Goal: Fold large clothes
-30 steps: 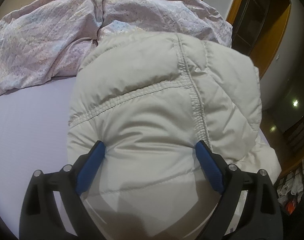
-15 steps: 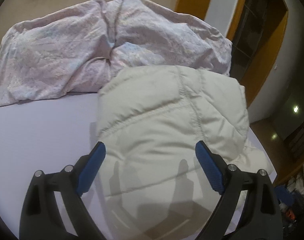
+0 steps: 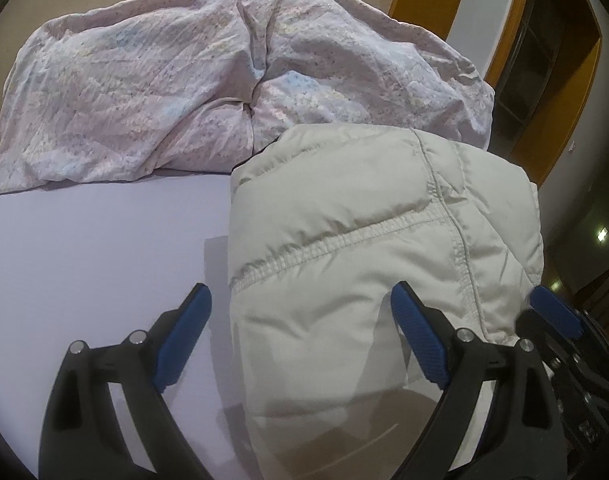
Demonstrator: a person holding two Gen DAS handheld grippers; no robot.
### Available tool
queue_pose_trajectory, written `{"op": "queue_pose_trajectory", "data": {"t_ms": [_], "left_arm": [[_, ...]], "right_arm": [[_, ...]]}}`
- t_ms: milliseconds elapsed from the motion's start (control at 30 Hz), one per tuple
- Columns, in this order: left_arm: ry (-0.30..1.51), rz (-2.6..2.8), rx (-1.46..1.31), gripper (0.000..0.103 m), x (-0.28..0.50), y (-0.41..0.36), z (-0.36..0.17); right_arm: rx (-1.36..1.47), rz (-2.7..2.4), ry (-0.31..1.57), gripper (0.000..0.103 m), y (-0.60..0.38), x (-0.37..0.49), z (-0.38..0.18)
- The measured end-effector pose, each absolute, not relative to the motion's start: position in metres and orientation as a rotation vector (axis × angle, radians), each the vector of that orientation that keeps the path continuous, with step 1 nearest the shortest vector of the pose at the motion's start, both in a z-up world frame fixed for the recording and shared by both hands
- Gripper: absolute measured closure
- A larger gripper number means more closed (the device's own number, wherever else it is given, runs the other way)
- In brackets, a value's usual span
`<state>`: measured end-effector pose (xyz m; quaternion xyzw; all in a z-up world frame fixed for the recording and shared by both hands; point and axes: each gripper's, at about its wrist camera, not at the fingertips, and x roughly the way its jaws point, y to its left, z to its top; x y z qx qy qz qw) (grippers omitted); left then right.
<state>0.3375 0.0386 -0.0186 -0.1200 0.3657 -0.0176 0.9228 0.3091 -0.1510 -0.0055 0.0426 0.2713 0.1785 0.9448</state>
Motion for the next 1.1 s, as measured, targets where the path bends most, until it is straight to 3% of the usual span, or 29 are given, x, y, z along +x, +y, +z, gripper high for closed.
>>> {"op": "queue_pose_trajectory", "data": {"t_ms": [400,1100], "left_arm": [[0.72,-0.009,-0.199,0.012,0.348,0.043,-0.016],[0.759,-0.062,-0.188,0.009,0.373,0.017,-0.048]], "right_arm": [[0.045,0.341,0.515,0.053,-0.134,0.343,0.012],[0.118,0.306,0.667,0.053,-0.169,0.385,-0.059]]}}
